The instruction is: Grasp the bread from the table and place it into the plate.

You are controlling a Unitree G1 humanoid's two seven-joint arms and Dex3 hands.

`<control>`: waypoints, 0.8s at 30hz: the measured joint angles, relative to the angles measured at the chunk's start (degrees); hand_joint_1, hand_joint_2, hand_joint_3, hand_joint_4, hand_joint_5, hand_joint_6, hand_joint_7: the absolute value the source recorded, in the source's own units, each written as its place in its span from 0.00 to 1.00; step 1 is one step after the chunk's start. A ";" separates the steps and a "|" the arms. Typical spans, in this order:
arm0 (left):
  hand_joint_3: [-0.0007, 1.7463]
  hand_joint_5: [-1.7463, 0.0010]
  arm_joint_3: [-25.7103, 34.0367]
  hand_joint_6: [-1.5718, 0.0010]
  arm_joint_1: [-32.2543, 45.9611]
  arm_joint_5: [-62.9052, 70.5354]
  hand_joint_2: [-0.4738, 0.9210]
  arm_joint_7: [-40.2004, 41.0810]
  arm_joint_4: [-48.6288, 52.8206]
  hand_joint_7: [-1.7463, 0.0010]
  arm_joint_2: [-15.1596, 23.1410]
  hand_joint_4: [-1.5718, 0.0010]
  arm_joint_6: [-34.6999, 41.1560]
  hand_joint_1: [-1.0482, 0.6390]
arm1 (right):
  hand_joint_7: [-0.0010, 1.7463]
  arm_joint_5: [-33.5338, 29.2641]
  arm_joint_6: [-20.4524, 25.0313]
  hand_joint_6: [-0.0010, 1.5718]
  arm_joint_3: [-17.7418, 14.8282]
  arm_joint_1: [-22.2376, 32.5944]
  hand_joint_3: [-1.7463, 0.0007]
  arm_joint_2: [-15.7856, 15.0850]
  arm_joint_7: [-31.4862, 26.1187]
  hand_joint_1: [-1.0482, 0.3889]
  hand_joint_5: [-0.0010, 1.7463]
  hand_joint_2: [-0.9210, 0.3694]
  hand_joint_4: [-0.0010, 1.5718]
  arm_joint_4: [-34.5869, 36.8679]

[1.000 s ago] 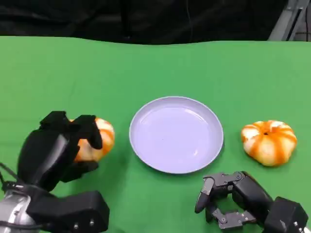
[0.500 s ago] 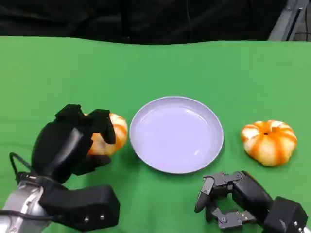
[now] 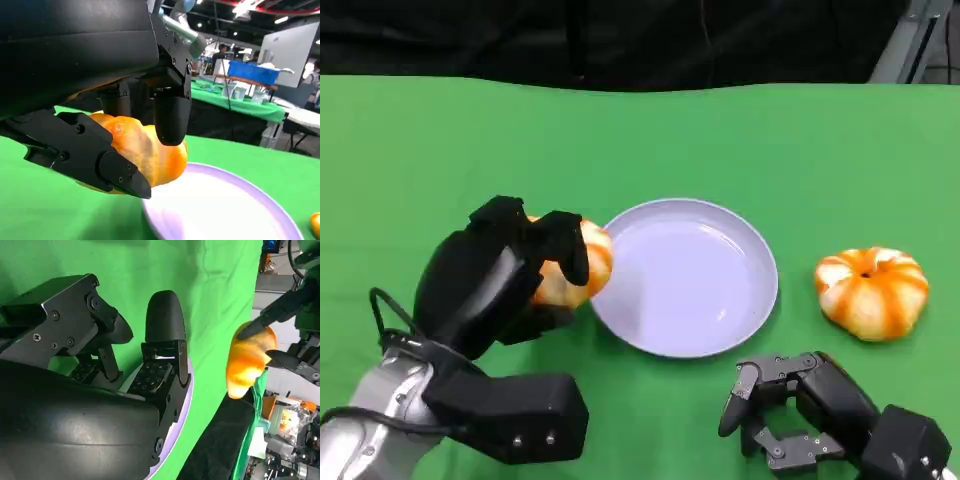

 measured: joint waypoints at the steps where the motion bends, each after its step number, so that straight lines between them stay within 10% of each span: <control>1: 0.00 0.00 -0.01 0.71 -0.04 0.06 0.93 0.00 -0.41 0.00 -0.03 0.65 0.01 0.55 | 0.63 -0.03 0.00 0.63 0.00 0.00 0.36 0.00 -0.03 0.82 0.79 0.29 0.64 0.00; 24: 0.00 0.00 -4.26 0.68 -11.28 0.44 0.94 -5.07 7.44 0.07 -5.65 0.68 -0.17 0.55 | 0.62 -1.55 -0.08 0.63 -0.01 -0.16 0.37 0.00 -0.76 0.85 0.79 0.27 0.63 0.10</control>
